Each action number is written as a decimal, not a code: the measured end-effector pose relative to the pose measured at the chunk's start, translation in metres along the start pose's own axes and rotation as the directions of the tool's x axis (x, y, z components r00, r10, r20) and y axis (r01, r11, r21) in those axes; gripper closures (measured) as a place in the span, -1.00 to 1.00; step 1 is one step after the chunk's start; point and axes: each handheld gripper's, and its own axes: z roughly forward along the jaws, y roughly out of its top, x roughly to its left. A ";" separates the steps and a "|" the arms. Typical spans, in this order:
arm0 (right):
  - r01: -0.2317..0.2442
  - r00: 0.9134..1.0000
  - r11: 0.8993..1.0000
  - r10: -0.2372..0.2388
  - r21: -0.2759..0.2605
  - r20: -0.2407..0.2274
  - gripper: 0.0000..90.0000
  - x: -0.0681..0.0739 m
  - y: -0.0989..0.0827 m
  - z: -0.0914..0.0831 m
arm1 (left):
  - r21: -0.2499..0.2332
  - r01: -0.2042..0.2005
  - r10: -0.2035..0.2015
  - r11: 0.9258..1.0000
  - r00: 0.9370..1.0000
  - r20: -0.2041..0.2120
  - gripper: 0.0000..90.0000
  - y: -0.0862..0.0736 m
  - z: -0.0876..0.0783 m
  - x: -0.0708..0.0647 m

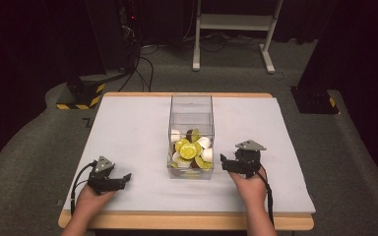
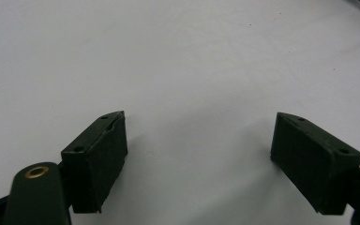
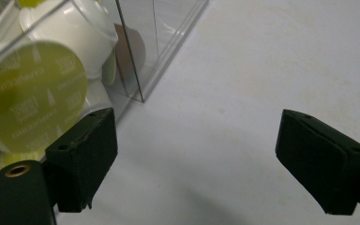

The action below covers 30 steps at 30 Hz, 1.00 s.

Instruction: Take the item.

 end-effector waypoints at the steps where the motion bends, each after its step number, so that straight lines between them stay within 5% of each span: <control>1: 0.000 1.000 1.000 0.000 0.000 0.000 -0.70 0.000 0.000 0.000 | 0.000 0.000 0.000 1.000 1.000 0.000 -0.58 0.000 0.000 0.000; 4: 0.007 1.000 0.999 -0.007 -0.034 0.008 -0.69 0.000 0.010 0.000 | -0.001 0.002 -0.002 1.000 1.000 0.001 -0.58 0.000 0.000 0.000; 11: 0.016 1.000 1.000 -0.016 -0.020 -0.010 -0.68 0.000 0.016 0.004 | -0.004 0.008 -0.008 1.000 1.000 -0.001 -0.58 0.000 0.000 -0.001; 30: 0.028 0.997 0.993 -0.035 -0.114 -0.062 -0.67 0.012 0.029 -0.024 | -0.005 0.009 -0.009 1.000 1.000 0.000 -0.58 0.000 0.000 -0.001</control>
